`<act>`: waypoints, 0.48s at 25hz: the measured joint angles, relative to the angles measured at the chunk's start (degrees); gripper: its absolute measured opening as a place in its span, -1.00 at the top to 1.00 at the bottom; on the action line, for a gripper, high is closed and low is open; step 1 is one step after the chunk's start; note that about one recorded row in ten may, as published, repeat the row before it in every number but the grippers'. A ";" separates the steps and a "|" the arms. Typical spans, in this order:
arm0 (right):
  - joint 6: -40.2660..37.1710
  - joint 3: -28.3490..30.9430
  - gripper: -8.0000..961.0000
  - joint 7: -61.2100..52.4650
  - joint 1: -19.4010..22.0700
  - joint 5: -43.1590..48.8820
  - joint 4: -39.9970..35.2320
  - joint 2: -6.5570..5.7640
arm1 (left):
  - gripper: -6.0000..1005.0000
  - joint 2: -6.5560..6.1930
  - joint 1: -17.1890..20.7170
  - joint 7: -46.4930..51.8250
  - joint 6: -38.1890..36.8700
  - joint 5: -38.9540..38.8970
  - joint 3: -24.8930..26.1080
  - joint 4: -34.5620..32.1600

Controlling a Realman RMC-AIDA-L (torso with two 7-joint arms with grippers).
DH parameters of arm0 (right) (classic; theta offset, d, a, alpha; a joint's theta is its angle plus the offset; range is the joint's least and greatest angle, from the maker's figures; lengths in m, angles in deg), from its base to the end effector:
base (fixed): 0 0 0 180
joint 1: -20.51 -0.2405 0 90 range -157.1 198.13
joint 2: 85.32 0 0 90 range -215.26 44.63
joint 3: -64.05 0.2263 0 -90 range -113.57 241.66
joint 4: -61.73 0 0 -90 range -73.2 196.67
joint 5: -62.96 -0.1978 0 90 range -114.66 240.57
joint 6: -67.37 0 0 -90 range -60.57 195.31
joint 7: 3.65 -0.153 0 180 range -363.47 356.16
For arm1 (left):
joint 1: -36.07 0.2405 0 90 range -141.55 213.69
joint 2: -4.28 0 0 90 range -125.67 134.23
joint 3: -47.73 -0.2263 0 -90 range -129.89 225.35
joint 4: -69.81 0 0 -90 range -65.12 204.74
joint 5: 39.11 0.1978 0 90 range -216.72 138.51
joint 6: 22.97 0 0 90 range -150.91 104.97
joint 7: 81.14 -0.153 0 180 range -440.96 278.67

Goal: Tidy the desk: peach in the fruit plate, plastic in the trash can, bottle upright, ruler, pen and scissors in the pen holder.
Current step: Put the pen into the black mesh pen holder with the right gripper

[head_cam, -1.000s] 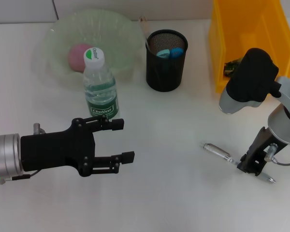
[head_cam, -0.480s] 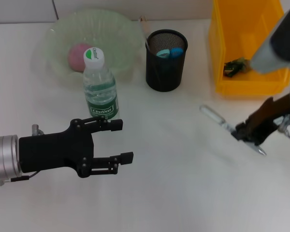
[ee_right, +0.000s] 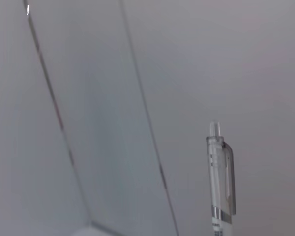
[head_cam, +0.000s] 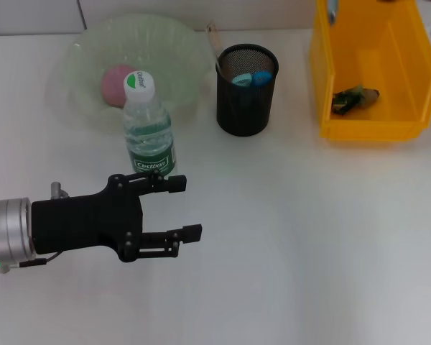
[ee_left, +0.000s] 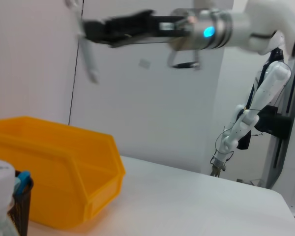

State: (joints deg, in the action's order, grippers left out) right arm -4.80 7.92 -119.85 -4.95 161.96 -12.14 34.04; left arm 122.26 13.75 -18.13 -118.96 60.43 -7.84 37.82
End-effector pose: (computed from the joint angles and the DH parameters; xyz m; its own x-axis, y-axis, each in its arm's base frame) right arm 0.1362 0.3640 0.0925 0.6705 -0.2881 -0.6837 -0.6122 -0.7355 -0.2904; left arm -0.2308 0.2533 -0.0162 0.7891 0.1950 0.5825 0.2747 -0.9602 -0.0506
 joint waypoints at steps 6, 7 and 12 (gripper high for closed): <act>10.30 -1.15 0.74 25.06 -10.54 -16.17 31.08 0.02 | -0.61 0.13 -0.34 0.05 -0.03 -0.25 0.17 0.00; 11.21 -1.06 0.74 29.68 -12.73 -17.71 36.31 0.01 | -0.61 0.13 -0.34 0.05 -0.03 -0.25 0.17 0.00; 15.25 -1.30 0.66 41.52 -17.47 -22.79 47.59 0.44 | -0.61 0.14 -0.84 0.62 -0.09 -0.34 0.25 0.00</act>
State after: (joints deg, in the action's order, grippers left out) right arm 10.44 6.62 -78.33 -22.43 139.17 35.45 34.48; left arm 122.41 12.90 -17.51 -119.04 60.09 -7.59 37.82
